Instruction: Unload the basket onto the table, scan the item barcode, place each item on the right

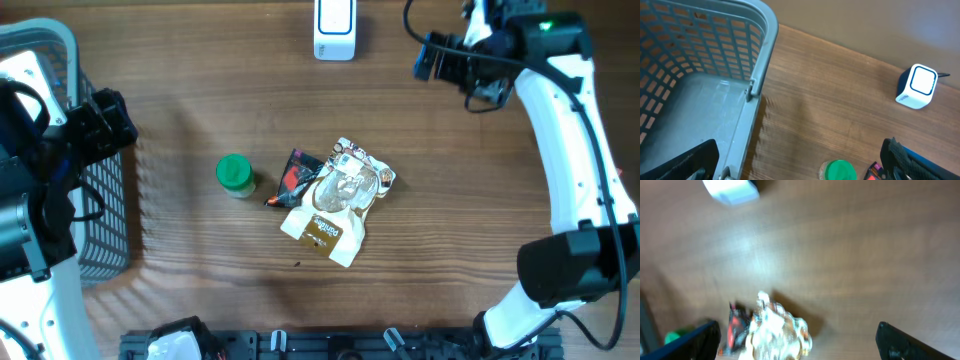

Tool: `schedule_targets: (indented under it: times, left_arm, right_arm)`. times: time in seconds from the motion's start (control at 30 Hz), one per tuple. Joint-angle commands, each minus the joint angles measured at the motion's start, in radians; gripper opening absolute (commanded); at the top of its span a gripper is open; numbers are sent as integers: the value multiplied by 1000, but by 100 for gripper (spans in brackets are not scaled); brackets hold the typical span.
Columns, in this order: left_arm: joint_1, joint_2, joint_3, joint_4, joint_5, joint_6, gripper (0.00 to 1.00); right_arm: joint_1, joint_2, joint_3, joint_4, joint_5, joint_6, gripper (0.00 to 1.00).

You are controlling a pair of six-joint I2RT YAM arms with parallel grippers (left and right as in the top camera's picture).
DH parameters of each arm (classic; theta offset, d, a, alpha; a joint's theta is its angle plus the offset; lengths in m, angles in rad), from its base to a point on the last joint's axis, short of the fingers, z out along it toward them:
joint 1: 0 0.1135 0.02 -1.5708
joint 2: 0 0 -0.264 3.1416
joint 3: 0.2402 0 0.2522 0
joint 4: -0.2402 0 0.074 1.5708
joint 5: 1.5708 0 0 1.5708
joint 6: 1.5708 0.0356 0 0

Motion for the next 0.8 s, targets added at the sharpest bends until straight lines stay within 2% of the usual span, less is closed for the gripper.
schedule_targets:
  times: [0.0, 0.1, 0.27, 0.33, 0.4, 0.43, 0.47, 0.53, 0.57, 0.77]
  left_arm:
    - [-4, 1, 1, 2, 2, 8, 100]
    - [-4, 1, 1, 2, 2, 8, 100]
    - [-3, 1, 1, 11, -5, 10, 100]
    - [-3, 1, 1, 86, -38, 8, 100]
    - [-4, 1, 1, 116, 40, 1, 100]
    - [-4, 5, 1, 82, 92, 0, 100]
    - [-4, 8, 1, 65, 147, 0, 100]
    - [-4, 23, 1, 8, 347, 1, 100]
    - [-4, 34, 1, -16, 402, 1, 100]
    - [-64, 162, -55, -125, 433, 1, 100]
  right_arm:
    - [16, 22, -158, -11, -109, 23, 100]
    - [39, 20, -314, 16, -208, -23, 93]
    - [80, 8, -468, 70, -229, -81, 81]
    - [81, 6, -513, 113, -230, -92, 63]
    - [81, 6, -571, 178, -242, -91, 33]
    - [81, 6, -595, 195, -259, -92, 10]
    - [81, 6, -598, 195, -258, -93, 5]
    - [81, 5, -598, 212, -259, -99, 5]
    - [81, 5, -598, 224, -259, -98, 5]
    - [81, 5, -598, 327, -286, -95, 4]
